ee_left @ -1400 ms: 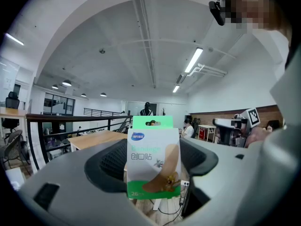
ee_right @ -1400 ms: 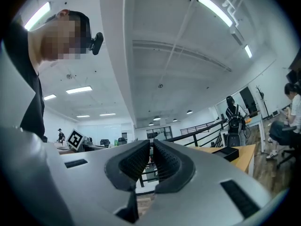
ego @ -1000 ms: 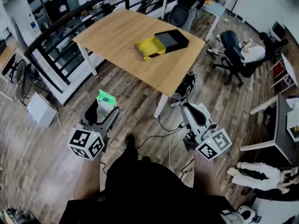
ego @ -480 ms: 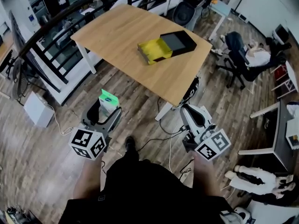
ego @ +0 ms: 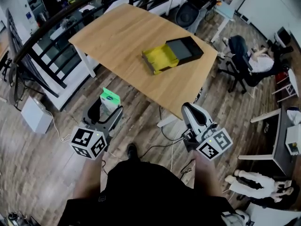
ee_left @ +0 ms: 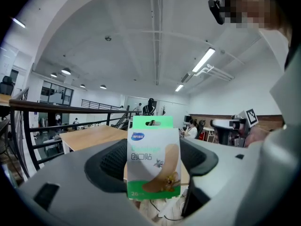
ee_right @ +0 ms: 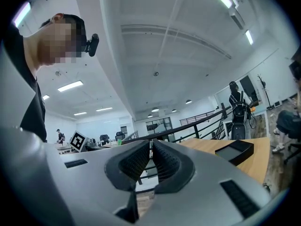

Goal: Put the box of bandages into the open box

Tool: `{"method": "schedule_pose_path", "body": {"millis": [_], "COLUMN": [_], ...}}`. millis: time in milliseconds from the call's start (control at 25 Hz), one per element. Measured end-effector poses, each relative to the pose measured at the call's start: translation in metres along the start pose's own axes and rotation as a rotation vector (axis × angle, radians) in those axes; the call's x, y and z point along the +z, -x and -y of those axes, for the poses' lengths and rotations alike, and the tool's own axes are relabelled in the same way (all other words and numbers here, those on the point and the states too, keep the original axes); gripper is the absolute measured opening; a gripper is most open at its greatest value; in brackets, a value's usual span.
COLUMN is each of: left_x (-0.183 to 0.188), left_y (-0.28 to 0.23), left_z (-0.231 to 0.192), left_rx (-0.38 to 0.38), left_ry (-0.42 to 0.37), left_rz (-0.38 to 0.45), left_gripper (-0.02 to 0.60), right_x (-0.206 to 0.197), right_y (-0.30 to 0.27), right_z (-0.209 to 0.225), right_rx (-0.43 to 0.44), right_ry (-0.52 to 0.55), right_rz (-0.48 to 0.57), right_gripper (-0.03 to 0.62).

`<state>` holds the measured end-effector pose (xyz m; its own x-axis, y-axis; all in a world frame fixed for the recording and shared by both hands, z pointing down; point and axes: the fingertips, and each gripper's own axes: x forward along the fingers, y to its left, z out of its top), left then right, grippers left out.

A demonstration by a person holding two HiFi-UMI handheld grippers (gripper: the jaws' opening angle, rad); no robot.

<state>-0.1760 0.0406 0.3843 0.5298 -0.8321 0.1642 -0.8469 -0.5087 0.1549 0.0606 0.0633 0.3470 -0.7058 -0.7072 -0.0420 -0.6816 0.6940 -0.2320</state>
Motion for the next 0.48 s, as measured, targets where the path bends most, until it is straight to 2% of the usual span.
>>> {"method": "schedule_pose_path", "body": {"millis": [280,480], "left_x": [0.019,0.032], "left_y": [-0.012,-0.006], "left_z": [-0.042,-0.065], "left_rx": [-0.004,-0.013], "left_ry": [-0.009,-0.016], "left_rz": [0.032,0.056], "left_gripper": [0.350,0.350], "right_x": [0.011,0.020], "right_y": [-0.043,-0.064], "right_z": [0.006,-0.005], "right_rx": [-0.010,-0.017], "right_ry": [0.017,0.037], "right_rz": [0.015,0.029], "right_gripper": [0.039,0.039]}}
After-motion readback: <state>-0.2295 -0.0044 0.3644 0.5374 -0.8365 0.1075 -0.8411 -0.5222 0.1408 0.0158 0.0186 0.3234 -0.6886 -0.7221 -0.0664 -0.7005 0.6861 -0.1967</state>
